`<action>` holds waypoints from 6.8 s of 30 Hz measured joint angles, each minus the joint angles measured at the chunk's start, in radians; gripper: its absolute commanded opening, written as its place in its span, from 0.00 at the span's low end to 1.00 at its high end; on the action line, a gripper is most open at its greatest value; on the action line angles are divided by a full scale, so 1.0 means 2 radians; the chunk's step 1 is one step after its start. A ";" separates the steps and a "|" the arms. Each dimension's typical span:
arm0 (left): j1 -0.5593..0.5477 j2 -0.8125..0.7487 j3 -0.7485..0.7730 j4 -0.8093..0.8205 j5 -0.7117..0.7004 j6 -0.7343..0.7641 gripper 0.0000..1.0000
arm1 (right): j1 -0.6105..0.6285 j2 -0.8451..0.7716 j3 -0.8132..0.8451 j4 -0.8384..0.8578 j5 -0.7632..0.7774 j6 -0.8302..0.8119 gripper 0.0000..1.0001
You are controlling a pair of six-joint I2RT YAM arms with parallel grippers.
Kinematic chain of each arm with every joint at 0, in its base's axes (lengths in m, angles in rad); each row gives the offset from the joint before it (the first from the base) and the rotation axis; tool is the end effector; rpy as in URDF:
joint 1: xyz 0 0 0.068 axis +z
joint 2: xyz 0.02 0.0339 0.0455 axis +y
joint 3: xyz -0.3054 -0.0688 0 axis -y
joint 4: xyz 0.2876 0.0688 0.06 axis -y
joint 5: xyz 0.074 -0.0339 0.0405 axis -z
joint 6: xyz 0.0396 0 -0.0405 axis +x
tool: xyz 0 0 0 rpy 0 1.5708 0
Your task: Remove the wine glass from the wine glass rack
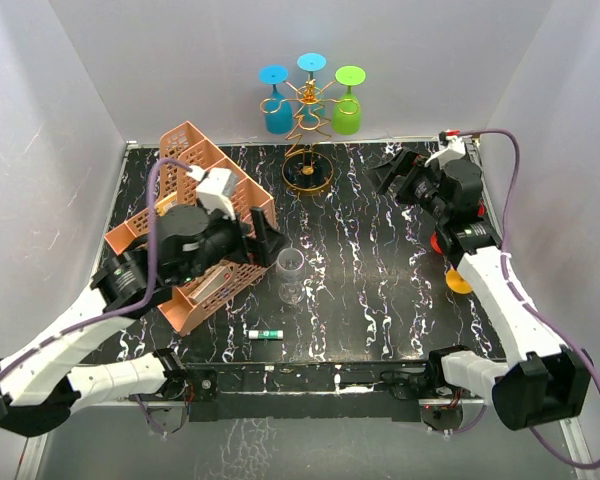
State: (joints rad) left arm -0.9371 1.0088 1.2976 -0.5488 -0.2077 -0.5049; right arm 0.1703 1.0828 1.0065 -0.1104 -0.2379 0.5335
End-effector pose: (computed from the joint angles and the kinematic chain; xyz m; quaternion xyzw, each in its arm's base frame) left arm 0.1397 -0.1763 0.4824 0.1074 0.7837 -0.3384 0.5096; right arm 0.2731 0.0564 0.4003 0.0636 0.7656 0.3042 0.5633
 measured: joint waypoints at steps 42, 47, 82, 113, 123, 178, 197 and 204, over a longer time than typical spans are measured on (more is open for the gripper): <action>0.000 -0.029 0.027 0.039 -0.135 0.145 0.97 | -0.017 0.592 0.614 0.001 0.105 0.200 0.73; 0.000 -0.023 0.027 0.039 -0.138 0.149 0.97 | -0.017 0.608 0.634 0.001 0.110 0.200 0.63; 0.000 -0.021 0.032 0.038 -0.140 0.148 0.97 | -0.017 0.635 0.677 0.020 0.087 0.250 0.08; 0.000 -0.031 0.032 0.035 -0.130 0.121 0.97 | 0.000 0.582 0.608 0.027 0.030 0.274 0.08; 0.000 -0.037 0.032 0.035 -0.123 0.108 0.97 | -0.004 0.550 0.570 0.027 0.027 0.277 0.08; 0.153 0.074 0.044 0.206 0.294 -0.078 0.97 | -0.078 0.104 0.070 0.198 -0.233 0.469 0.08; 0.328 0.265 -0.044 0.657 0.540 -0.467 0.93 | -0.014 0.135 0.047 0.502 -0.266 0.713 0.08; 0.328 0.291 -0.046 0.758 0.552 -0.550 0.83 | -0.006 0.191 0.047 0.599 -0.245 0.760 0.08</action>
State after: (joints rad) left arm -0.2806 1.5909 1.2053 0.9676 0.8963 -1.6058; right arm 0.1574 1.4654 1.1015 1.0885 -0.7284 2.0544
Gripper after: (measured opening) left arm 0.865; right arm 0.099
